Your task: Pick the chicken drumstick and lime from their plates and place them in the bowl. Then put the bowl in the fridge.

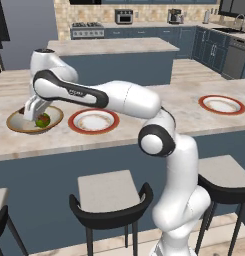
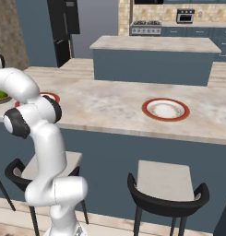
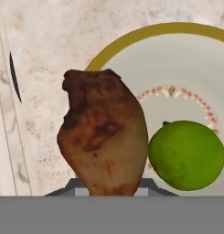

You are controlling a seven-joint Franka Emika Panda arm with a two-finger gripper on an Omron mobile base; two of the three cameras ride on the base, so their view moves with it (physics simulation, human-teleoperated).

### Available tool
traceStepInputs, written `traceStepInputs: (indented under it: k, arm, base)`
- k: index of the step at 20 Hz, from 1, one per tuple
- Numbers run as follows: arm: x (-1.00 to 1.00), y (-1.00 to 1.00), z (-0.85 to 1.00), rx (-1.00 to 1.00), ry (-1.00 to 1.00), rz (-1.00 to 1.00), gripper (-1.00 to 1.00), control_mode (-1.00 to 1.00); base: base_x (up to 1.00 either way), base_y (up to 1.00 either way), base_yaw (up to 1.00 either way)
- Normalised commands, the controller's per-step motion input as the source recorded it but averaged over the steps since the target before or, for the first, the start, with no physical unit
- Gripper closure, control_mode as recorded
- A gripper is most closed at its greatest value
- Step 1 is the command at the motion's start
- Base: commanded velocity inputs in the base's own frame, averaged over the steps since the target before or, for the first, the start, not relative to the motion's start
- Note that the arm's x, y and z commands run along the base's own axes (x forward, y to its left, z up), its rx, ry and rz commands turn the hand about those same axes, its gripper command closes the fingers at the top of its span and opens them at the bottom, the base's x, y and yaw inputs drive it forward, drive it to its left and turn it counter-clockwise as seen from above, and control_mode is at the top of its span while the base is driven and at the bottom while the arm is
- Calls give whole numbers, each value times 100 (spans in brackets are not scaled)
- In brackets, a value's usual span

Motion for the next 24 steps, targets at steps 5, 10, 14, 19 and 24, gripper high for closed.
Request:
traceStepInputs:
  k: [5,10,14,19,24]
  arm:
    - [4,0,-21,0,0,-17,100,-100]
    - [11,1,-21,0,0,-13,100,-100]
    - [13,7,-12,0,0,-8,100,-100]
    - [15,14,-7,0,0,-5,100,-100]
    - [18,22,0,0,0,0,-100,-100]
  base:
    - [0,0,0]
    - [0,0,0]
    - [0,0,0]
    - [0,0,0]
    - [0,0,0]
